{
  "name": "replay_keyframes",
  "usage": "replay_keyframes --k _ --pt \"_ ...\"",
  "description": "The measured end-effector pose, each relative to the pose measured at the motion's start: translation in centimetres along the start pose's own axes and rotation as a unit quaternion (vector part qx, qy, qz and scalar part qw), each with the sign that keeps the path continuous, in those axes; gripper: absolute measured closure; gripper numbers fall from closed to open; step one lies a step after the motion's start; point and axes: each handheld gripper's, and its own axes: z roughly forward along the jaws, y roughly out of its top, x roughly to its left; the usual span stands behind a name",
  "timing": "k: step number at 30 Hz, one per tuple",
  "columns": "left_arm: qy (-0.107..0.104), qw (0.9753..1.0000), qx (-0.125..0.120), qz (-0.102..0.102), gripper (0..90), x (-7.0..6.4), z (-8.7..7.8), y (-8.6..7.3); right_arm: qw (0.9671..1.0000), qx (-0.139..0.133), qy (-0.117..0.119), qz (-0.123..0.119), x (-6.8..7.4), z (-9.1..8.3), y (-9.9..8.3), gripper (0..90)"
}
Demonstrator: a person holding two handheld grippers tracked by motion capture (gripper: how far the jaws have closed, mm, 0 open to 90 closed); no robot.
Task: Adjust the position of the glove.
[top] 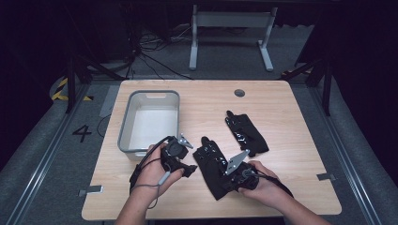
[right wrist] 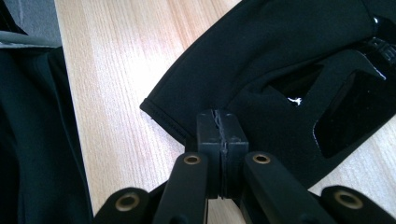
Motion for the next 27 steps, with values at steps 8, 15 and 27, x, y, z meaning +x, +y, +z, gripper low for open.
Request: replay_keyframes --k 8,15,27 --pt "-0.023 0.9996 0.014 0.002 46.5 0.0 0.1 0.4 0.9998 0.011 -0.009 0.011 -0.7 -0.5 -0.9 90.0" --pt "-0.017 0.9995 0.024 0.011 44.8 -0.1 0.3 1.0 0.9987 0.014 -0.021 0.044 -1.9 -1.5 -2.0 90.0" --pt "-0.032 0.9985 0.042 0.012 65.8 -0.1 1.3 1.5 0.9944 0.004 -0.046 0.095 -4.3 -2.9 -3.8 90.0"
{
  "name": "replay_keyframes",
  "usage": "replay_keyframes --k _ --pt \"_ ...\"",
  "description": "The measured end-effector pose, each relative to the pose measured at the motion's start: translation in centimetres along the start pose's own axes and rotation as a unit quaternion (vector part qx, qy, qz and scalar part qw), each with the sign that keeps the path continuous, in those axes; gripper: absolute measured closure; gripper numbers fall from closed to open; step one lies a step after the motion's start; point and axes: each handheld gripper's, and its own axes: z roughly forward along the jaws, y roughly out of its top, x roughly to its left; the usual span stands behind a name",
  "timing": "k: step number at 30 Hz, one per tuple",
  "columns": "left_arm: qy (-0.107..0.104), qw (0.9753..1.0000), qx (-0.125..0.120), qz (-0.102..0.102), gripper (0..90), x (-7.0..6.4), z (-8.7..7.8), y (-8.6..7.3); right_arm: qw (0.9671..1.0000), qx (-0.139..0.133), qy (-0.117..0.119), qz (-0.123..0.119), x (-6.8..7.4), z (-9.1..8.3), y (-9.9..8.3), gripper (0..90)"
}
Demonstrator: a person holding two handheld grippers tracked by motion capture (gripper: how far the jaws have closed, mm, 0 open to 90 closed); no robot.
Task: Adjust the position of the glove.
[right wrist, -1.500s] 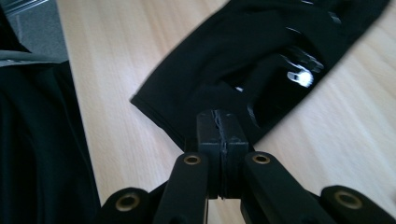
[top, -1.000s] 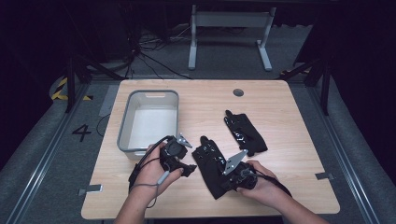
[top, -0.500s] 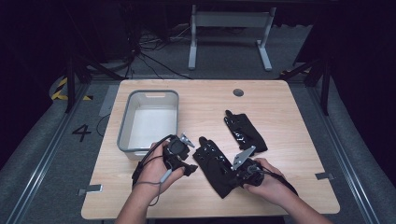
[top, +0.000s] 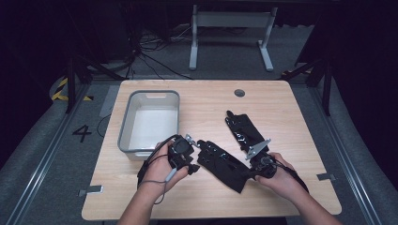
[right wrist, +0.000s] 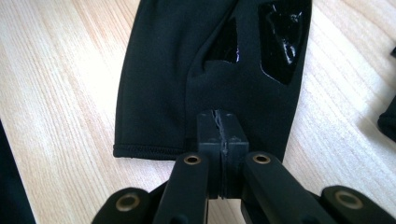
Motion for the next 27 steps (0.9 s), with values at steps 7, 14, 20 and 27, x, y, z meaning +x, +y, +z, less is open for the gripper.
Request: replay_keyframes --k 7,14,20,27 --pt "0.01 0.9999 -0.005 -0.004 89.9 -0.2 1.5 0.9 0.9988 -0.046 -0.016 -0.01 0.7 -2.2 -0.2 90.0" --pt "-0.015 0.9997 -0.019 0.001 89.9 0.3 3.8 1.7 0.9972 -0.067 -0.029 0.018 -0.6 -3.7 -1.5 90.0" --pt "-0.009 0.9999 0.003 0.005 89.7 1.1 5.6 1.8 0.9969 -0.069 -0.026 0.026 -0.7 -4.0 -1.9 90.0" --pt "0.031 0.9991 -0.029 0.001 89.7 1.7 6.7 2.3 0.997 -0.069 -0.024 0.026 -0.6 -3.8 -1.9 90.0"
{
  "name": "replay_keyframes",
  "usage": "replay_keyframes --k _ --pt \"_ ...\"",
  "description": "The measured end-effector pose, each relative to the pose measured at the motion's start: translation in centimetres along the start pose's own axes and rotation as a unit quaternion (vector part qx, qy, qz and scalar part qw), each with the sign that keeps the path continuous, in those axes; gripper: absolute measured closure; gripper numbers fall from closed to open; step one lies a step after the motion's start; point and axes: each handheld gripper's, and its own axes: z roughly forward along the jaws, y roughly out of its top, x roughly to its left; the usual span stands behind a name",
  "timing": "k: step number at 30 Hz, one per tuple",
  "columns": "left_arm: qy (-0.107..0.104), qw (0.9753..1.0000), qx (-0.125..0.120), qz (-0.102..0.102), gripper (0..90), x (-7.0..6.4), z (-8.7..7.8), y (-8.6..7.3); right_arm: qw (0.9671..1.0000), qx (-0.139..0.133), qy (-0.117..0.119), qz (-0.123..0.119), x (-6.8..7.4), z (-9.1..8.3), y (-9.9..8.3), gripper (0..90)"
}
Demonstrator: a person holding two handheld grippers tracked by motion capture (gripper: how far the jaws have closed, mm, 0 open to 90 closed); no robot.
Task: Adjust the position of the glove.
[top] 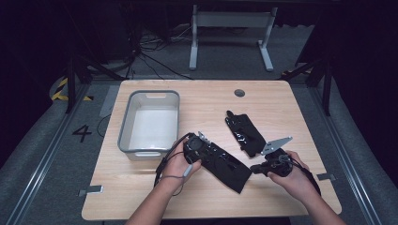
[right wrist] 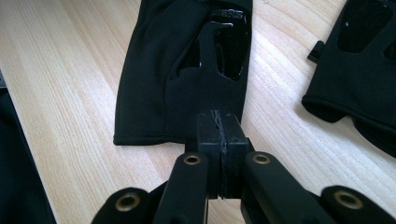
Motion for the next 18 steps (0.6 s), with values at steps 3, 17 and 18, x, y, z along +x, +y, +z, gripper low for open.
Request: replay_keyframes --k 3,17,18 --pt "-0.008 0.9999 0.014 -0.002 89.7 0.4 0.7 0.1 1.0 0.003 0.001 -0.002 0.1 0.1 -0.1 90.0" --pt "-0.032 0.9976 0.06 0.014 89.8 -0.1 1.4 -0.2 1.0 0.0 0.005 0.004 -0.2 -0.1 -0.1 90.0" --pt "-0.034 0.9972 0.064 0.017 89.8 -0.4 1.3 -0.2 1.0 -0.001 0.005 0.004 -0.2 -0.1 -0.1 90.0"
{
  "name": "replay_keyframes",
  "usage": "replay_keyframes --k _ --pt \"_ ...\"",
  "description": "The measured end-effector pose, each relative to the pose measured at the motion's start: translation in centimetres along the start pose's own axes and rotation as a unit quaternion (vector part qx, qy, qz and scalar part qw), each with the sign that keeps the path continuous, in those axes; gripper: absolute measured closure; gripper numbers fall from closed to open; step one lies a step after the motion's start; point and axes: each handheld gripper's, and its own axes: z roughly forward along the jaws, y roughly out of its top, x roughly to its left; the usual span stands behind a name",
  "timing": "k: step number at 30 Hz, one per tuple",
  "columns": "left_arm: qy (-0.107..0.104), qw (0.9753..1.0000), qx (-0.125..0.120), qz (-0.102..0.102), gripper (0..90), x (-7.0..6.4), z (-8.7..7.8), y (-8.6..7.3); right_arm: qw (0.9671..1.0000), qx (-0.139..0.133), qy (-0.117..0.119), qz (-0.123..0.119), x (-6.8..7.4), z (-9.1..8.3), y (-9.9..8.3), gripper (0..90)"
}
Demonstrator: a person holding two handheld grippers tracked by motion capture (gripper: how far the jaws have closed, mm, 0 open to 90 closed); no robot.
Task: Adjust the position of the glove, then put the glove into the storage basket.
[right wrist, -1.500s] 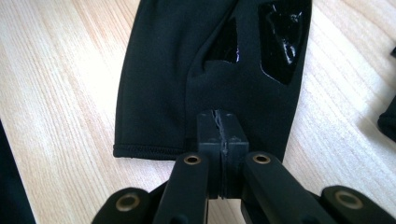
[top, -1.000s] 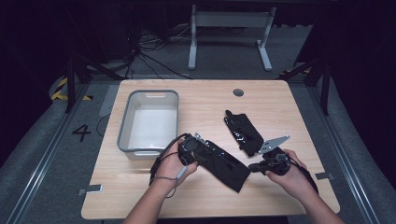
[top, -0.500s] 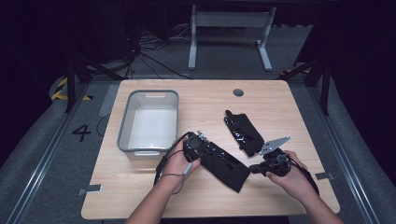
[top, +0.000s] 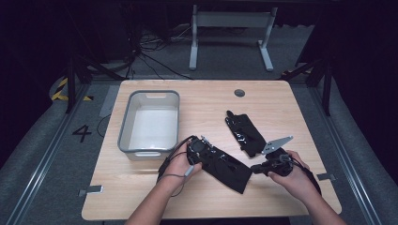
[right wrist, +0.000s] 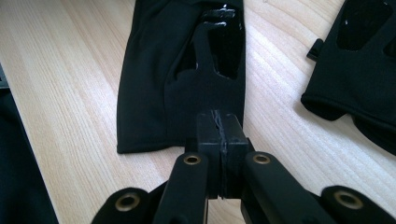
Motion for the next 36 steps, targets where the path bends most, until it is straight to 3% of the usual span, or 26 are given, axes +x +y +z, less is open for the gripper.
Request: replay_keyframes --k 2,8,13,21,29,30,33,34,36 --pt "-0.019 0.9998 0.007 0.006 89.9 -0.8 0.1 -0.1 1.0 -0.007 -0.003 -0.003 -0.1 -0.2 0.1 90.0" --pt "-0.045 0.9983 0.031 0.02 89.9 -2.2 0.1 -0.1 0.9998 -0.019 -0.007 0.003 -0.4 -0.8 0.1 90.0" --pt "-0.077 0.9949 0.053 0.039 89.8 -3.4 0.3 0.0 0.9996 -0.027 -0.01 0.009 -0.8 -1.3 0.0 90.0" --pt "-0.1 0.9908 0.074 0.052 89.6 -5.1 0.6 0.3 0.9995 -0.029 -0.011 0.01 -0.9 -1.5 -0.1 90.0" --pt "-0.134 0.9856 0.083 0.061 82.4 -6.3 0.9 0.6 0.9994 -0.031 -0.012 0.012 -1.0 -1.7 -0.2 89.9" --pt "-0.14 0.9839 0.087 0.068 80.6 -6.8 1.0 0.7 0.9993 -0.032 -0.012 0.014 -1.0 -1.8 -0.2 89.9" --pt "-0.135 0.9853 0.077 0.071 78.3 -7.2 0.7 0.8 0.9993 -0.032 -0.012 0.015 -1.1 -1.8 -0.2 89.9" --pt "-0.138 0.9869 0.053 0.064 76.8 -7.0 0.0 0.9 0.9993 -0.033 -0.013 0.015 -1.1 -1.9 -0.2 90.0" --pt "-0.135 0.9883 0.041 0.058 75.1 -6.7 -0.7 0.9 0.9992 -0.034 -0.015 0.017 -1.2 -2.0 -0.2 89.9"
